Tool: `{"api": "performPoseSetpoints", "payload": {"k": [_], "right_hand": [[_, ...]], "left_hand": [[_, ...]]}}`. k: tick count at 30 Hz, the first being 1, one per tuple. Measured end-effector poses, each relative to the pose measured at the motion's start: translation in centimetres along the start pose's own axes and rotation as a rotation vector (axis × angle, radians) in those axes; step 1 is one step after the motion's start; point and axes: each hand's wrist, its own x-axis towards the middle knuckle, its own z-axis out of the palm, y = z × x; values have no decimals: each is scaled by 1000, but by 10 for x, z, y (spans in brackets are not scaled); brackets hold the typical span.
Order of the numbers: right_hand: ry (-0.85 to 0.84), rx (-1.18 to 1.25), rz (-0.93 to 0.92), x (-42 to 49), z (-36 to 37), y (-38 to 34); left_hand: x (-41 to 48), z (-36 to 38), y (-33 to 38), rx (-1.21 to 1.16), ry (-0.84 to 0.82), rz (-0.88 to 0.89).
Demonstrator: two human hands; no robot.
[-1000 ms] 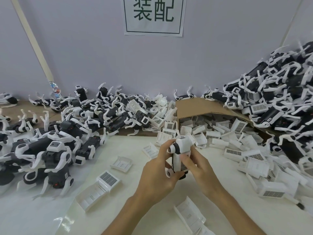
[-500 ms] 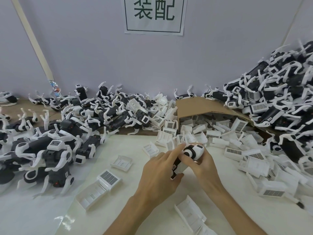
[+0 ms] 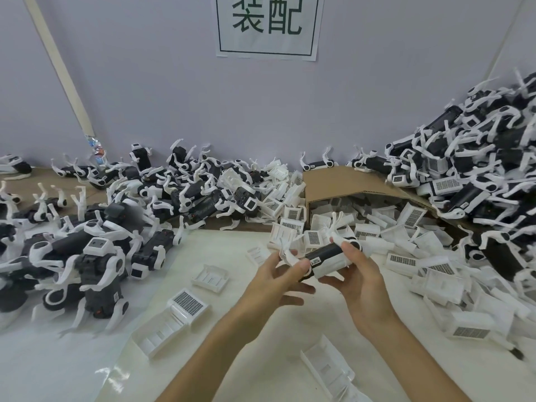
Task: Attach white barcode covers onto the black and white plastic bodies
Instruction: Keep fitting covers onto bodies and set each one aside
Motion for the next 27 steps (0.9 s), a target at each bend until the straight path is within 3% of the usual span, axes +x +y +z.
{"api": "performPoseSetpoints", "payload": {"k": [9, 15, 27], "right_hand": [[-82, 31, 56, -1, 0, -4], [-79, -154, 33, -1, 8, -6], [-169, -182, 16, -2, 4, -10]], "left_hand": [[1, 4, -1, 35, 139, 119], [1, 4, -2, 6, 243, 149], [-1, 6, -4, -9, 248, 182]]}}
